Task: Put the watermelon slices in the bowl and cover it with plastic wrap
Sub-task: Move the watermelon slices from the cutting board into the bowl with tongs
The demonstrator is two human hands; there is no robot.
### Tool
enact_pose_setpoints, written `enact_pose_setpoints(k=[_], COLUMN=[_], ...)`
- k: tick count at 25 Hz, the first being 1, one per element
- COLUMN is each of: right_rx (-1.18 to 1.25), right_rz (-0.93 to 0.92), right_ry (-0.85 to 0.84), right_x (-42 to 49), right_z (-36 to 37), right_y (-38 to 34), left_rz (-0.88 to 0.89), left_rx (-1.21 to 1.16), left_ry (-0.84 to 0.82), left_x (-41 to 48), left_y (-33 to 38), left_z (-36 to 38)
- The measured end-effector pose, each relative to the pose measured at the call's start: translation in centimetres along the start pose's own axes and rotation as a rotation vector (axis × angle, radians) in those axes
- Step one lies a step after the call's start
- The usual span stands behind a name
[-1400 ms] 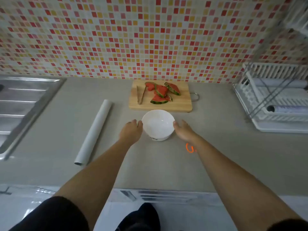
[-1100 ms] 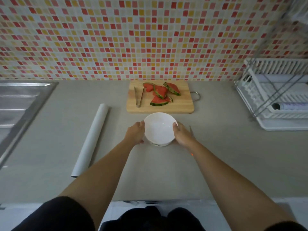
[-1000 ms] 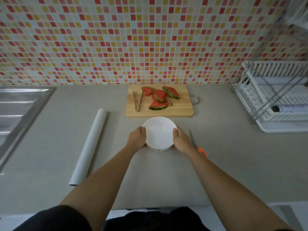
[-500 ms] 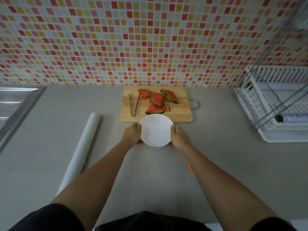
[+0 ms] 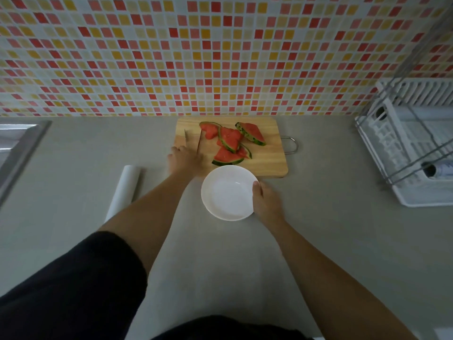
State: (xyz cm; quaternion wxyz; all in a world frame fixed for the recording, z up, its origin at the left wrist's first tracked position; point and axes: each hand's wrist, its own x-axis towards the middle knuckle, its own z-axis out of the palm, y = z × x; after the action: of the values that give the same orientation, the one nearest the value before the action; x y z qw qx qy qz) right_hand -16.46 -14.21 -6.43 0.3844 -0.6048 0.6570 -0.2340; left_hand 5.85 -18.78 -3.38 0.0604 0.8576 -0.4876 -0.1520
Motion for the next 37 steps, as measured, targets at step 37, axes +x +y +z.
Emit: enact_pose_setpoints(k=[37], right_rx=[0.090], right_rz=[0.060], right_ry=[0.037], right_x=[-0.7], right_z=[-0.1], right_y=[0.0], left_rz=[0.209], left_rx=[-0.873], left_ry=[-0.594], left_x=[-3.0], left_y=[-0.6], left_z=[-8.5])
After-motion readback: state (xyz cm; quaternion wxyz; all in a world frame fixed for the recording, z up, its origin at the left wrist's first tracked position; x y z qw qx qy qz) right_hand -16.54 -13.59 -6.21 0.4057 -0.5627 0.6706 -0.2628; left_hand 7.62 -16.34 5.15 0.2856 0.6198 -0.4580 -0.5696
